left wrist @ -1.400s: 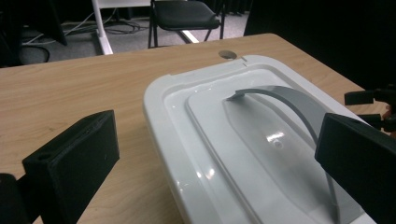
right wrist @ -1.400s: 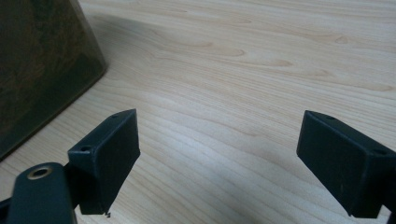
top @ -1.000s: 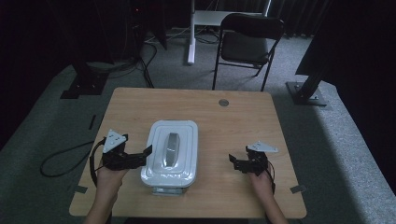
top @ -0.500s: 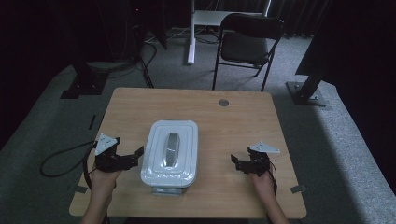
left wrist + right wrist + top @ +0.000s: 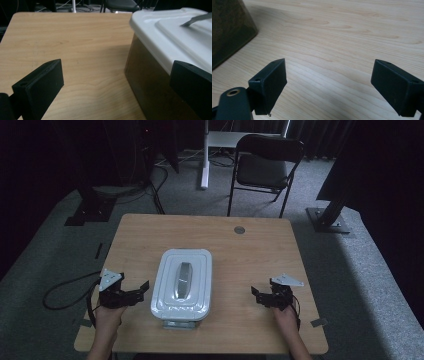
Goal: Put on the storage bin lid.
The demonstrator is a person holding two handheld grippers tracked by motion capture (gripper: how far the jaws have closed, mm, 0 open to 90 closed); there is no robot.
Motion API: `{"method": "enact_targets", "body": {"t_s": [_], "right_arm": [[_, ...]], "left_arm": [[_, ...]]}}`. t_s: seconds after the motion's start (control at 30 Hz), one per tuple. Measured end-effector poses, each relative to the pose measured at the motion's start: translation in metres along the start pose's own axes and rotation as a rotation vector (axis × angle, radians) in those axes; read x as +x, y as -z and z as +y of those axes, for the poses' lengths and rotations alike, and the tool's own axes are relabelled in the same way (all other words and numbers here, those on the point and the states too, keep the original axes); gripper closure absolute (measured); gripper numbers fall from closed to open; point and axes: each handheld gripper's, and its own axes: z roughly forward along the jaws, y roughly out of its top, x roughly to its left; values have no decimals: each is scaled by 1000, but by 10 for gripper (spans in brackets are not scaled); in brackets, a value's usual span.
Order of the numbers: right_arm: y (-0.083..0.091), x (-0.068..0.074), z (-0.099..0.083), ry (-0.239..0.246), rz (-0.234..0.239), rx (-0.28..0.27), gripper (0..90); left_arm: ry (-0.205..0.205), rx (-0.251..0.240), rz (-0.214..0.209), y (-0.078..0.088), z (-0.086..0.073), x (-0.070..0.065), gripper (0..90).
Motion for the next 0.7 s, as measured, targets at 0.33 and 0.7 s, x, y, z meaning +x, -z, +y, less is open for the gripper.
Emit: {"method": "enact_targets", "body": {"t_s": [0.33,0.7], "right_arm": [[6,-11,-5,-37,-25,-9,123],[15,-24,-16,-44,-115,-8,122]], "left_arm": [[14,25,26,-6,-17,10,6],[59,53,65,-9,-38,26,6]]}}
